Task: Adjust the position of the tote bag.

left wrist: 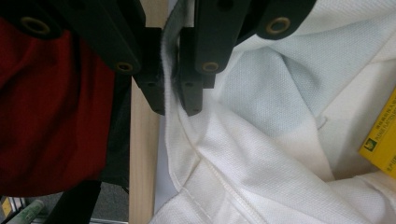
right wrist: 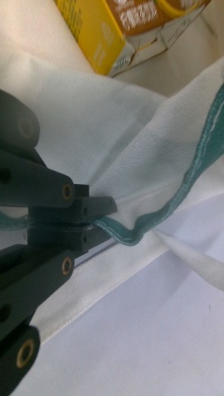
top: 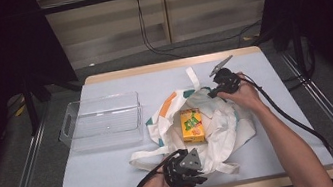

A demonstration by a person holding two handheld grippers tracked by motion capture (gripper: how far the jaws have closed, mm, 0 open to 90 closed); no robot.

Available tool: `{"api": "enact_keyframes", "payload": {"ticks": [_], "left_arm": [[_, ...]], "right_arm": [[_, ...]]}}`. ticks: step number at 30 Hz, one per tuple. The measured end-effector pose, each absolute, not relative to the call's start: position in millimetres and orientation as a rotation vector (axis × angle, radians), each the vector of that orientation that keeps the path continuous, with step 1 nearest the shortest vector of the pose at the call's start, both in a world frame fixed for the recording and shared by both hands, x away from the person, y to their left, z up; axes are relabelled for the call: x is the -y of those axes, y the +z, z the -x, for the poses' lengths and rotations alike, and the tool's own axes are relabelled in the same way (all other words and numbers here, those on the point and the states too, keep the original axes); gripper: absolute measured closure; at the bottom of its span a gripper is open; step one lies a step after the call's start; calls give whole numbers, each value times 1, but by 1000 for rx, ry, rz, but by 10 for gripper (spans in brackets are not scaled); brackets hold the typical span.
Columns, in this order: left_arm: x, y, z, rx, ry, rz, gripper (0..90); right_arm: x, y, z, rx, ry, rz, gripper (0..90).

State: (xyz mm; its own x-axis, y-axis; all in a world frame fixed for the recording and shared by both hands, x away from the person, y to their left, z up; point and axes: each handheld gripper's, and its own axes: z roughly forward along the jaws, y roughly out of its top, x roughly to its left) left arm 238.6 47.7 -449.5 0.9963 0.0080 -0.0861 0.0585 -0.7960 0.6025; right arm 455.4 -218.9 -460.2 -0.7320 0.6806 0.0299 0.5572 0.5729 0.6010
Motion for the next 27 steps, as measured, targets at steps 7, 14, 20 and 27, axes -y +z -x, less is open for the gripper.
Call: {"api": "enact_keyframes", "payload": {"ticks": [7, 14, 20, 27], "left_arm": [[-48, -458, -238, -71, -129, -2492, 853], [-48, -463, -242, -79, -154, -2472, 845], [-53, -459, -248, -105, -184, -2435, 780], [-62, -444, -250, -142, -146, -2339, 602]], "right_arm": [[214, -468, -457, -2578, 829, -1051, 880], [217, -470, -454, -2561, 870, -1027, 864], [222, -465, -450, -2554, 922, -1017, 717], [234, -453, -439, -2498, 1025, -1056, 540]]}}
